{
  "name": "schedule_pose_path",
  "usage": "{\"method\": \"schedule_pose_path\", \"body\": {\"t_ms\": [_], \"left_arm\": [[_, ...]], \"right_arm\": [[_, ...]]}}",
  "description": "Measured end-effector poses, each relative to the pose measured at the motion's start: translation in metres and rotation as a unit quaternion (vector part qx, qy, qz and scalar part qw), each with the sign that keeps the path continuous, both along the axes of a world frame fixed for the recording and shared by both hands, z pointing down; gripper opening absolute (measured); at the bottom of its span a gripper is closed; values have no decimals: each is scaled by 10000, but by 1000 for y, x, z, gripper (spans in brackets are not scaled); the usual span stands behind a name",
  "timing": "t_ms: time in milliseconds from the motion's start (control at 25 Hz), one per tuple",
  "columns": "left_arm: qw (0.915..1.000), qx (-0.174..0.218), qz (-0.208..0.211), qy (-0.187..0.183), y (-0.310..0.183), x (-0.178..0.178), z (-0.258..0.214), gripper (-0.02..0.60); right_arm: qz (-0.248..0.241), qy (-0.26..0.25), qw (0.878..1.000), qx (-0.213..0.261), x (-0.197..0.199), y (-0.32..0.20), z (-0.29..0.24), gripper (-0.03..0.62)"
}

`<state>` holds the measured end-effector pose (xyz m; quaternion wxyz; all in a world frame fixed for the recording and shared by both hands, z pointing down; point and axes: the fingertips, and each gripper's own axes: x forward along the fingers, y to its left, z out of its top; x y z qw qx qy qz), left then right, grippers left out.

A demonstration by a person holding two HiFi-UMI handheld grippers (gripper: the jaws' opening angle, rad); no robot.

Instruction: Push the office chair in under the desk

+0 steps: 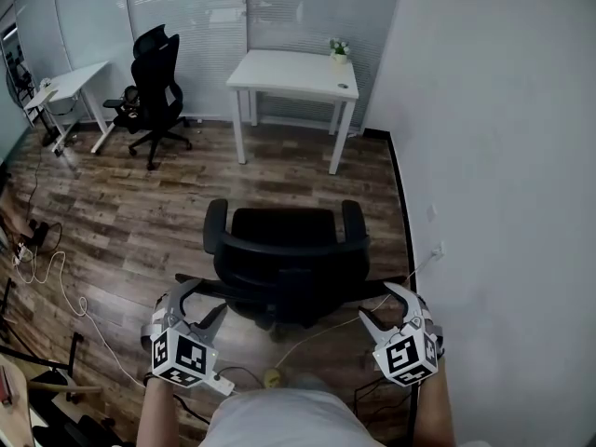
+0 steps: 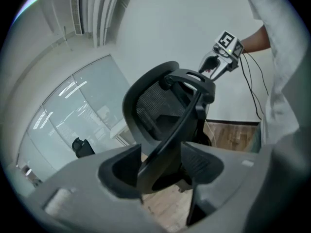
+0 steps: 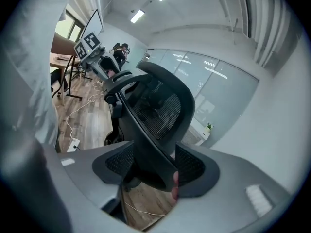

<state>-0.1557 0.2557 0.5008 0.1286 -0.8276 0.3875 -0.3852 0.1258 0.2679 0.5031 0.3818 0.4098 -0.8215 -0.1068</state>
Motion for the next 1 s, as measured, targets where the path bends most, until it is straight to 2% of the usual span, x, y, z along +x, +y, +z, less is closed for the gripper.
{"method": "schedule_pose_path", "body": {"t_ms": [160,360,600,720,840,1000], "left_arm": [[9991,-45,214,-373,-6,1,7,273],[9970,-147,407,-639,-11,4,17,285],[9930,-258,573,-1005,-21,5,28,290],[9896,-270,670,-1241,-23,6,33,290],[9854,-222,736,-1522,-27,6,36,285],[9754,-172,838,-2030,-32,3,42,257]], "right_arm": [[-122,419,9990,-21,-2,-9,5,249],[-326,909,9952,-141,-3,-15,14,247],[-441,1028,9934,-268,-4,-22,17,247],[-516,1099,9921,-322,-5,-22,21,247],[-546,1381,9884,-326,-3,-27,28,243],[-628,1601,9836,-548,-3,-32,35,241]]}}
